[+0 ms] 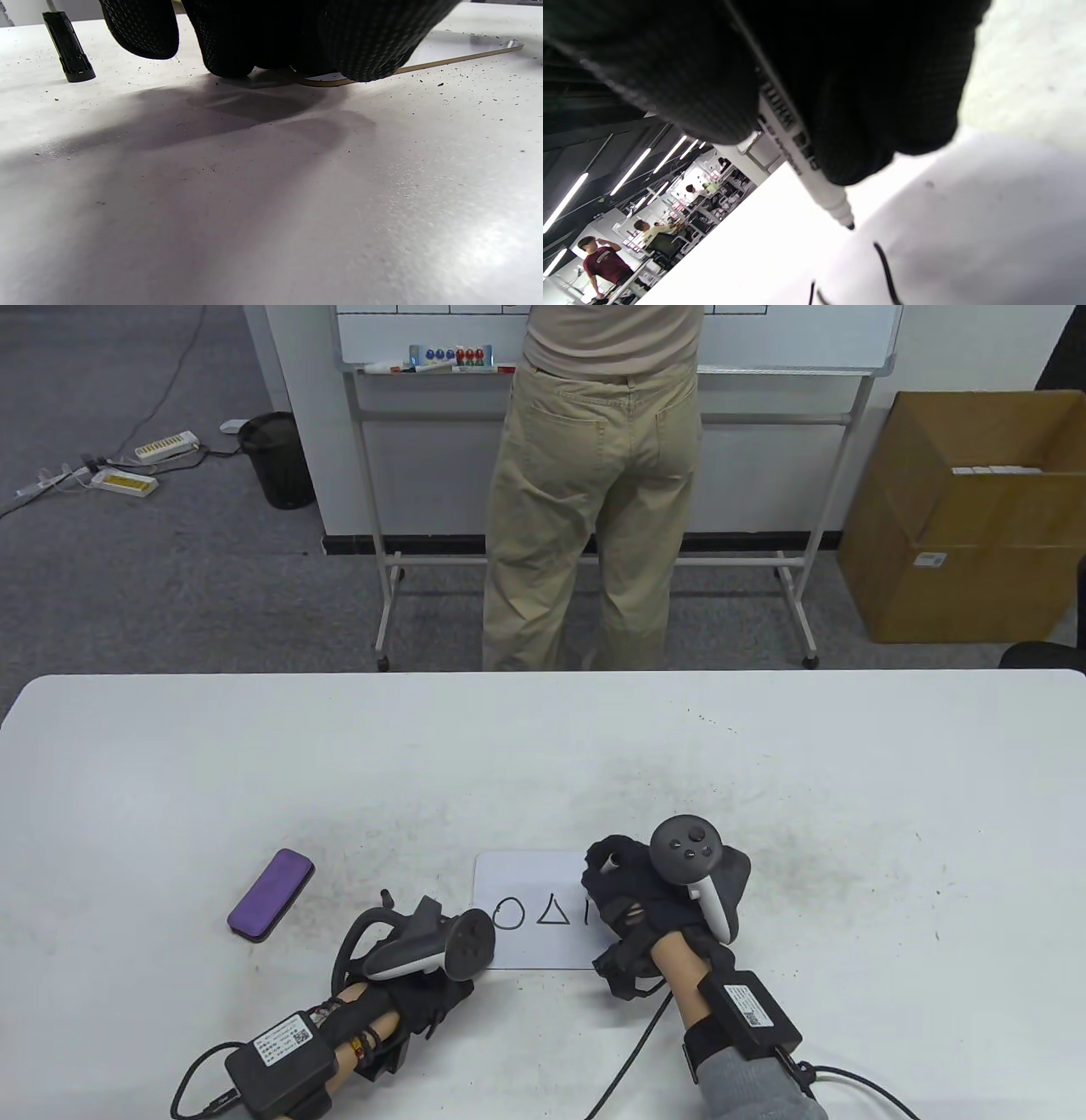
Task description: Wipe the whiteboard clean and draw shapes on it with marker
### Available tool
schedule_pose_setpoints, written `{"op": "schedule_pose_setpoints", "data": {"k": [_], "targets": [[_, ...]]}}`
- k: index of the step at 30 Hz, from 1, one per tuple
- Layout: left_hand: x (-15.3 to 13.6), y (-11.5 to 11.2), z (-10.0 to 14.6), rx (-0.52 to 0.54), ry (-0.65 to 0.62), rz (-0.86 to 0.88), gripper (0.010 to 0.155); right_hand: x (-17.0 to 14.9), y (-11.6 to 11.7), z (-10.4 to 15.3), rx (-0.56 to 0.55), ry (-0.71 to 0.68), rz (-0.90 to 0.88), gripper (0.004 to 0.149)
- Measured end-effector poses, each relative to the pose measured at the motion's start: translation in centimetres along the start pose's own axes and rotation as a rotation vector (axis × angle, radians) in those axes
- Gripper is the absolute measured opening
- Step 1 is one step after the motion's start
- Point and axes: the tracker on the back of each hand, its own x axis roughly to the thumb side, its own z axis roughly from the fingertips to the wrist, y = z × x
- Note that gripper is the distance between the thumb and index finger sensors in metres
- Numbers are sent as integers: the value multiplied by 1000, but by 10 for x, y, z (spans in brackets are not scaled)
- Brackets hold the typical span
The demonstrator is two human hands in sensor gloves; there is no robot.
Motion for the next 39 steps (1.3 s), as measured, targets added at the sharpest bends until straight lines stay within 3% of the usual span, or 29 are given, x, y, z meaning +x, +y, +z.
{"op": "schedule_pose_setpoints", "data": {"k": [11, 25, 39], "targets": [[0, 0, 0, -2, -2, 2, 56, -6, 15, -7, 19, 12, 73, 43], [0, -1, -1, -1, -2, -4, 57, -26, -5, -4, -36, 98, 60, 43], [1, -1, 0, 0, -3, -13, 57, -9, -4, 7, 99, 89, 203, 42]]}}
